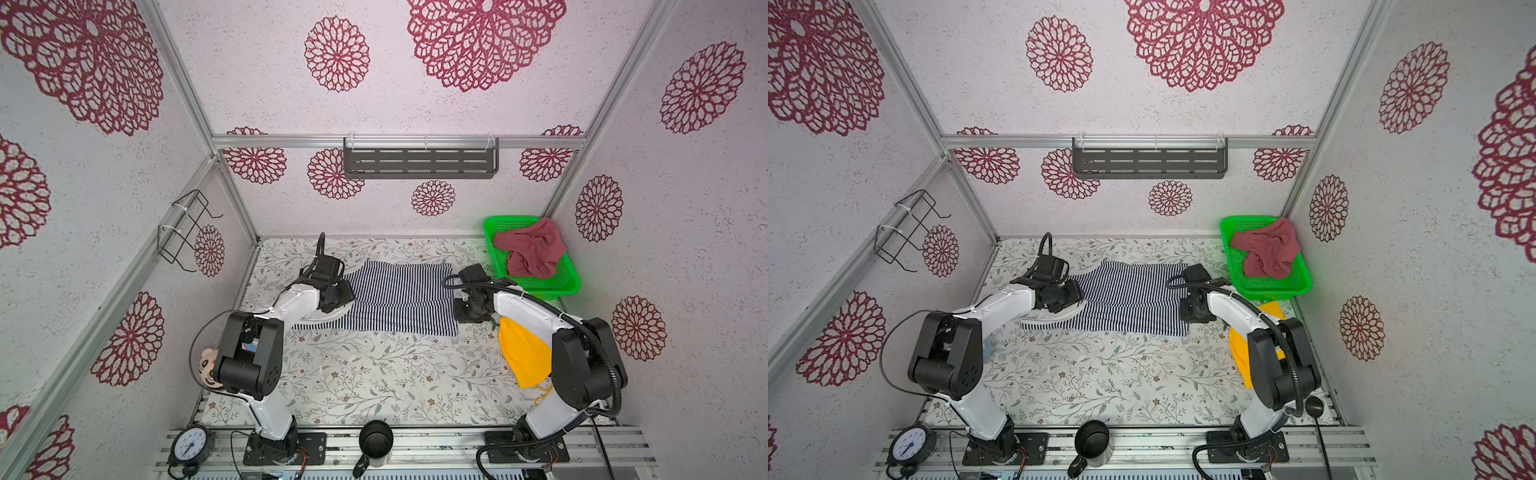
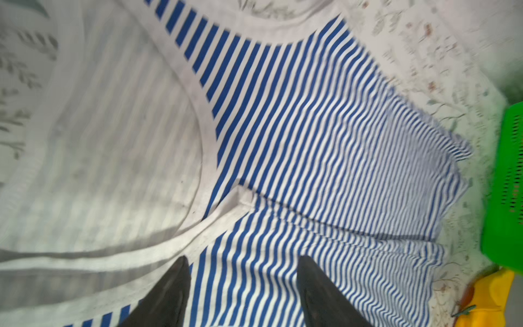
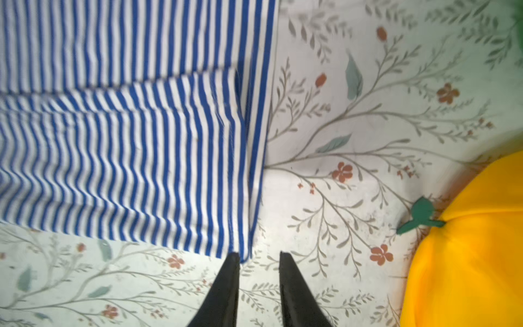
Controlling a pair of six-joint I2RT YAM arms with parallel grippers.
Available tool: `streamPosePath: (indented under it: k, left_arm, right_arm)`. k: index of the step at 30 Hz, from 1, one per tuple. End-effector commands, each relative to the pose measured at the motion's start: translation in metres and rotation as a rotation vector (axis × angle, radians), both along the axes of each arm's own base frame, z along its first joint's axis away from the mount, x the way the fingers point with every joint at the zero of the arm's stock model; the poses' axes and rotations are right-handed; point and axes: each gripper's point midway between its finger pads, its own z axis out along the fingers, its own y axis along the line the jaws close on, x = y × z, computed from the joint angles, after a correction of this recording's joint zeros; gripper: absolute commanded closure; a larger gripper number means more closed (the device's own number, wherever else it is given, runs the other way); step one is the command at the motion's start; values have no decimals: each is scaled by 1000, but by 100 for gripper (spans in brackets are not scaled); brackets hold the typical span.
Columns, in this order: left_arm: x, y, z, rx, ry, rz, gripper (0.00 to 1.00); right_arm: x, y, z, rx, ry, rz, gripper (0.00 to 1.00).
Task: Fold and stack tank tops
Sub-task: Move the tank top to the center of the table.
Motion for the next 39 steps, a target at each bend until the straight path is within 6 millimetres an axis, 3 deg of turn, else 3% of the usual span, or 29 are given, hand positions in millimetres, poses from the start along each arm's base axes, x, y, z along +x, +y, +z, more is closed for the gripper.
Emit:
streamPosePath:
  k: [1, 4, 8, 12, 19, 24, 26, 28, 31, 35, 37, 39]
  left_arm:
    - [-6, 0, -20, 11, 61, -12, 37]
    - [-12, -5, -38, 13, 88, -10, 39]
    - [-22, -7, -59, 17, 129, -7, 40]
    - [-40, -3, -78, 33, 172, 6, 40]
    - [-82, 1, -102, 32, 254, 27, 40]
    - [-114, 1, -97, 40, 280, 45, 40]
    - [-116, 3, -87, 43, 264, 49, 40]
    - [-106, 5, -69, 63, 224, 42, 40]
    - [-71, -4, -29, 89, 145, -11, 40]
    - [7, -29, 22, 119, -1, -123, 39]
    - [44, -37, 31, 157, -29, -168, 39]
    - [82, -44, 21, 169, -41, -187, 40]
  right_arm:
    - [16, 17, 1, 83, -25, -29, 70]
    - [25, 31, 1, 112, -53, -27, 71]
    - [27, 36, -22, 121, -31, -32, 74]
    - [14, 27, -50, 85, 22, -52, 75]
    - [-19, 5, -74, 9, 102, -64, 76]
    - [-45, -11, -74, -39, 145, -56, 76]
    - [-48, -14, -66, -43, 139, -49, 76]
    - [-43, -9, -53, -14, 104, -23, 76]
    - [-21, -1, -23, 14, 26, 12, 74]
    - [27, -6, 15, 8, -109, 16, 70]
    - [52, -8, 30, 8, -180, 15, 70]
    - [76, -8, 39, 22, -231, 11, 70]
